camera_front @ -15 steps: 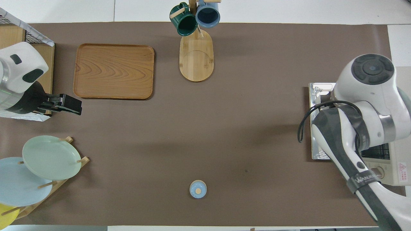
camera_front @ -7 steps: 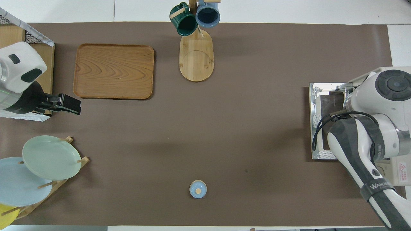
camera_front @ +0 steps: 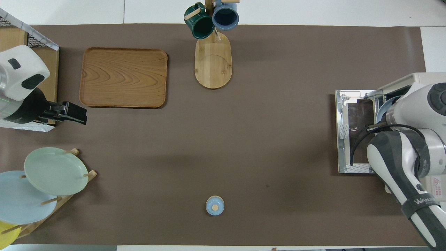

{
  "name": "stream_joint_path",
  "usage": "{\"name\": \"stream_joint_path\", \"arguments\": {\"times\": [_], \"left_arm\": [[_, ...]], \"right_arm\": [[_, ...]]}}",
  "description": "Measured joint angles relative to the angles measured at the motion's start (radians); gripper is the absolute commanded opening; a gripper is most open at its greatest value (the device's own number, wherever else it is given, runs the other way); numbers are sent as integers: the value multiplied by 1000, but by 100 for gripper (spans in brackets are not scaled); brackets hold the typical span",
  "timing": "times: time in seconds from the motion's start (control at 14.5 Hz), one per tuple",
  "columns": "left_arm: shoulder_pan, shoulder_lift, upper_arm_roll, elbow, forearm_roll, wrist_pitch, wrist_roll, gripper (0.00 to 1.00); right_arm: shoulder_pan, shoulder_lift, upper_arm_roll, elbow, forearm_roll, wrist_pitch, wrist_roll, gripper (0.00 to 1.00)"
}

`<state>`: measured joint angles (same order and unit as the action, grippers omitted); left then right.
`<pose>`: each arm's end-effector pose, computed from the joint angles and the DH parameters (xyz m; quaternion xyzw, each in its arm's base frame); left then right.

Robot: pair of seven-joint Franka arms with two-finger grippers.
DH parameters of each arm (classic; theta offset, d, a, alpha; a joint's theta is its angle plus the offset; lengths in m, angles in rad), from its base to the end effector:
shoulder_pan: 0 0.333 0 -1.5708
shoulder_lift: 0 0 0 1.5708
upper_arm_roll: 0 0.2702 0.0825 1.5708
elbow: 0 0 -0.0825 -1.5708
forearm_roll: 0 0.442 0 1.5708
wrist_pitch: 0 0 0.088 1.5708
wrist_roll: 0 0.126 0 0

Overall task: Put eggplant into oven
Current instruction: 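Carry the plate with the eggplant into the oven with the right gripper, then push the oven door shut with the right gripper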

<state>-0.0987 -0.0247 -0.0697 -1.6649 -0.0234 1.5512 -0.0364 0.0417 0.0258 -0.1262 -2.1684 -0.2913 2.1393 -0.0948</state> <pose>0.5899 -0.1036 0.5235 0.9968 -0.0655 -0.0454 0.0062 0.5754 -0.0658 0.2815 0.9884 0.0865 -0.0380 0.1188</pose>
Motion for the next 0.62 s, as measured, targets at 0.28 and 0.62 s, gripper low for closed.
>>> {"name": "stream_joint_path", "arguments": {"times": [0.28, 0.62], "left_arm": [[0, 0, 0, 0, 0, 0, 0, 100], [0, 0, 0, 0, 0, 0, 0, 100]], "right_arm": [[7, -1, 18, 42, 79, -25, -19, 20], [135, 5, 40, 67, 133, 2, 80, 0]]}}
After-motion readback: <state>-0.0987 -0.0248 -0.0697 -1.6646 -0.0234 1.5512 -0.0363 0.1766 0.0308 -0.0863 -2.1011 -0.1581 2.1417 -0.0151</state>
